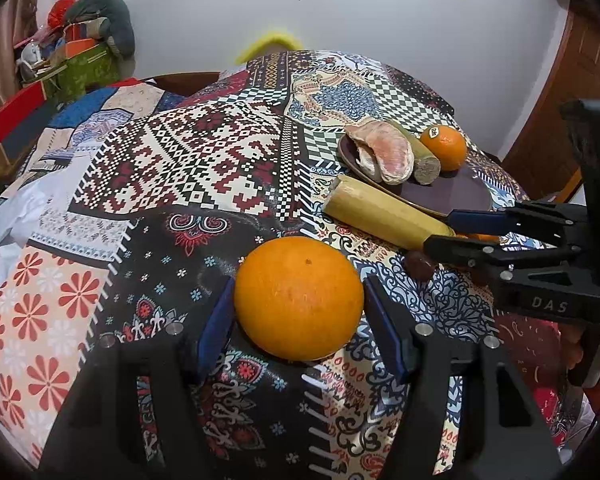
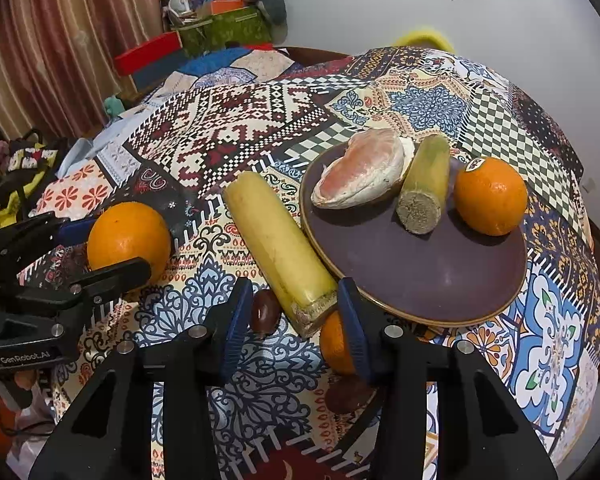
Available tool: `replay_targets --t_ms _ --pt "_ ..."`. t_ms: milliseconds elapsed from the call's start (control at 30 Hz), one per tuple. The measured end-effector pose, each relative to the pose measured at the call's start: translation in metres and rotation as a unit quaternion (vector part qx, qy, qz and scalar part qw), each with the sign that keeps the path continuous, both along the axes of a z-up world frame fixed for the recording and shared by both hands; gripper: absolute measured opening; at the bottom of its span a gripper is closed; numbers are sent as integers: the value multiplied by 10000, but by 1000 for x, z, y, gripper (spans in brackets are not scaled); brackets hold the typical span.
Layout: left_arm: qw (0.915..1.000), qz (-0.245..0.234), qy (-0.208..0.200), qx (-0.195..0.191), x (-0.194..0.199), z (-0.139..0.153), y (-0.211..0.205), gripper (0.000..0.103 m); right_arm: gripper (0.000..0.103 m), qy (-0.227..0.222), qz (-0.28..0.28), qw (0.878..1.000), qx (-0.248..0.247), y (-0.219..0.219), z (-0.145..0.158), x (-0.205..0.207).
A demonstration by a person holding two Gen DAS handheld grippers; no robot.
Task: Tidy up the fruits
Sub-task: 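Move both open tools back toward the remaining fruit, then grasp the yellow bamboo shoot with the right tool while the left tool grasps the large orange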
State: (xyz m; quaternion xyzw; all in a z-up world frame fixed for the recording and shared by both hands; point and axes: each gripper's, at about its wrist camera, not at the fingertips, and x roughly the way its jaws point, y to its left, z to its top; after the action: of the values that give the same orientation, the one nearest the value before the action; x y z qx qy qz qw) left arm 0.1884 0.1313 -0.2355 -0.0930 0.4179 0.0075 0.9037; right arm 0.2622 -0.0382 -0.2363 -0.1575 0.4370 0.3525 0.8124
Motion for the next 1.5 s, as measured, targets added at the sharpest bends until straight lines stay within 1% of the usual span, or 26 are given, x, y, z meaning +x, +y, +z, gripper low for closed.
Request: replay_targets --t_ms 133,233,400,500,633,733,967,1067,1100,1200,1300,1433,1500 --pt "9998 -49 -72 -158 0 -2 5 64 41 -1 1 9999 -164 5 0 0" --pt "9997 -107 -114 -201 -1 -2 7 64 43 212 -25 9997 -87 4 1 2" --pt "9993 -201 -177 -258 -3 -3 9 64 42 458 228 9986 -90 14 -1 -5" --pt "9989 -232 -193 -351 -4 -3 12 64 43 388 176 9989 -214 25 -5 -4" --pt "9983 -277 -209 -466 -7 -3 17 64 44 472 33 9988 -121 33 -7 5" --pt "9980 -322 -222 -496 -7 -3 19 64 44 437 -49 9990 -119 39 -7 11" --pt "9975 -383 -263 -537 -6 -4 20 64 44 271 -142 9991 -286 57 -9 21" --pt "9972 -393 -266 -579 -6 -5 22 64 39 251 -211 9993 -198 53 -8 21" --pt "9971 -396 -267 -591 -6 -5 22 64 29 240 -227 9993 -167 51 -7 20" --pt "9971 -389 -264 -595 -5 -5 22 64 29 133 -226 9997 -28 41 6 9" --pt "9975 -388 -244 -530 -5 -4 20 64 28 23 -198 9998 -51 33 12 -3" --pt "9982 -379 -205 -420 -7 -1 17 64 28 81 -277 9996 -54 14 13 -17" --pt "9980 -412 -196 -426 -9 1 15 63 28 168 -336 9993 -7 3 13 -23"
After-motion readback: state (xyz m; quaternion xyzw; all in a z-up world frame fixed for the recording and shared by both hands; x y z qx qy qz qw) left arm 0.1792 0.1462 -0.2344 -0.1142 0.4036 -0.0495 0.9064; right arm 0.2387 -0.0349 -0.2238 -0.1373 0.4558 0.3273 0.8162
